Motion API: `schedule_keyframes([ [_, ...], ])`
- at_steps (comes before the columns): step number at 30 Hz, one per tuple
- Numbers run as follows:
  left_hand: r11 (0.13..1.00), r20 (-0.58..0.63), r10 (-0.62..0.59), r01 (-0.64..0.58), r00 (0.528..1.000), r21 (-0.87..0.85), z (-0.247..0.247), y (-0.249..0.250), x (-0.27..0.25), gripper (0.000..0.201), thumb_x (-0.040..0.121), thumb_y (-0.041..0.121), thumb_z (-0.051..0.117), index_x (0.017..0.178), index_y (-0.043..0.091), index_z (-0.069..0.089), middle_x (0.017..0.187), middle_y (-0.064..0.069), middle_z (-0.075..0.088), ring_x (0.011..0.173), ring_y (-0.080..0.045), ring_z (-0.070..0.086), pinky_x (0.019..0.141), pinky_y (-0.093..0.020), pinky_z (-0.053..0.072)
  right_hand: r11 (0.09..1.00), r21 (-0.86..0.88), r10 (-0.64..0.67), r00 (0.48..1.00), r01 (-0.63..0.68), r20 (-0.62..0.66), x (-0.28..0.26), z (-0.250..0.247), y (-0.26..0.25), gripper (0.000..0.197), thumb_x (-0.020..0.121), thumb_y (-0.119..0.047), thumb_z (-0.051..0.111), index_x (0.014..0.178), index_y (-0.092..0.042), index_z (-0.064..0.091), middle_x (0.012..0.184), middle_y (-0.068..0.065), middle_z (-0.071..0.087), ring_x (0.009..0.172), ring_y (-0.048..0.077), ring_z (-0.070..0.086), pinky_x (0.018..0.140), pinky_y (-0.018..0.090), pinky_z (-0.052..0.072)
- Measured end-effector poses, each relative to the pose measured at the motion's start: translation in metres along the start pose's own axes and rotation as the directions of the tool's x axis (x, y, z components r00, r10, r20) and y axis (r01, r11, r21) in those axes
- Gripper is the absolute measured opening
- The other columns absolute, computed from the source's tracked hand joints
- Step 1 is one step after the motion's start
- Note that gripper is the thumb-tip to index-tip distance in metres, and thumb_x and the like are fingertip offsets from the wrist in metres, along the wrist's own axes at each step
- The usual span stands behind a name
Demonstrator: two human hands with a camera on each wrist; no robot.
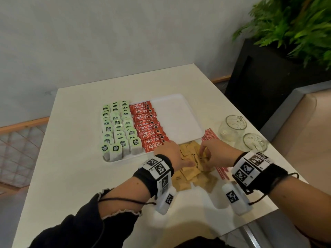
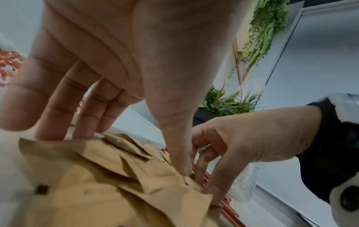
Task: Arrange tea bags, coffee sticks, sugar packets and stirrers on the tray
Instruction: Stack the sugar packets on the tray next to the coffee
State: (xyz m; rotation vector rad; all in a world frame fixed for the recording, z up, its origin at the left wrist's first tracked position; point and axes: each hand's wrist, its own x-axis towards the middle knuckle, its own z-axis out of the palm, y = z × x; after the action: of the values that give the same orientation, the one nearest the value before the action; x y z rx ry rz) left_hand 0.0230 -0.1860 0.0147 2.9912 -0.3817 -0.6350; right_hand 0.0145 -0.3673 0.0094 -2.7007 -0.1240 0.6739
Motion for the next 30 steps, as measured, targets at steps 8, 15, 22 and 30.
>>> schedule_keyframes([
  [8, 0.973, 0.05, -0.092, 0.1, 0.995, -0.21, 0.014, 0.005, 0.006, 0.092, 0.068, 0.053, 0.082, 0.131, 0.004, 0.036, 0.114, -0.008, 0.059, 0.099, -0.025, 0.061, 0.081, -0.034, 0.052, 0.99, 0.102, -0.094, 0.992, 0.103, -0.082, -0.004, 0.016, -0.006, 0.036, 0.066, -0.017, 0.086, 0.097, -0.025, 0.068, 0.088, -0.01, 0.05, 0.069, 0.006, 0.051, 0.062, 0.018, 0.044],
  [15, 0.908, 0.105, -0.009, 0.052, 0.994, -0.415, 0.014, 0.005, 0.008, 0.033, 0.073, 0.032, 0.083, 0.09, 0.01, 0.064, 0.084, -0.004, 0.067, 0.075, -0.018, 0.064, 0.062, -0.03, 0.053, 0.974, 0.2, -0.082, 0.988, 0.107, -0.131, -0.001, 0.026, -0.006, 0.063, 0.059, -0.02, 0.091, 0.112, -0.025, 0.056, 0.105, -0.006, 0.038, 0.075, 0.0, 0.039, 0.067, 0.017, 0.034],
  [22, 0.891, 0.072, 0.056, -0.017, 0.996, -0.454, 0.009, 0.006, 0.004, 0.031, 0.082, 0.023, 0.075, 0.105, 0.004, 0.068, 0.103, -0.011, 0.071, 0.095, -0.028, 0.067, 0.083, -0.038, 0.056, 0.972, 0.221, -0.048, 0.99, 0.076, -0.131, 0.0, 0.029, -0.006, 0.058, 0.062, -0.018, 0.089, 0.112, -0.02, 0.059, 0.11, -0.004, 0.048, 0.098, 0.014, 0.051, 0.078, 0.02, 0.041],
  [30, 0.693, 0.214, 0.038, 0.129, 0.976, -0.709, -0.005, -0.019, -0.005, 0.057, 0.08, 0.017, 0.078, 0.13, 0.009, 0.051, 0.118, -0.01, 0.059, 0.101, -0.031, 0.064, 0.07, -0.041, 0.062, 0.864, 0.48, -0.145, 0.988, 0.15, -0.048, 0.004, 0.009, 0.0, 0.022, 0.073, -0.017, 0.081, 0.094, -0.017, 0.073, 0.092, 0.0, 0.074, 0.089, 0.019, 0.069, 0.084, 0.041, 0.057],
])
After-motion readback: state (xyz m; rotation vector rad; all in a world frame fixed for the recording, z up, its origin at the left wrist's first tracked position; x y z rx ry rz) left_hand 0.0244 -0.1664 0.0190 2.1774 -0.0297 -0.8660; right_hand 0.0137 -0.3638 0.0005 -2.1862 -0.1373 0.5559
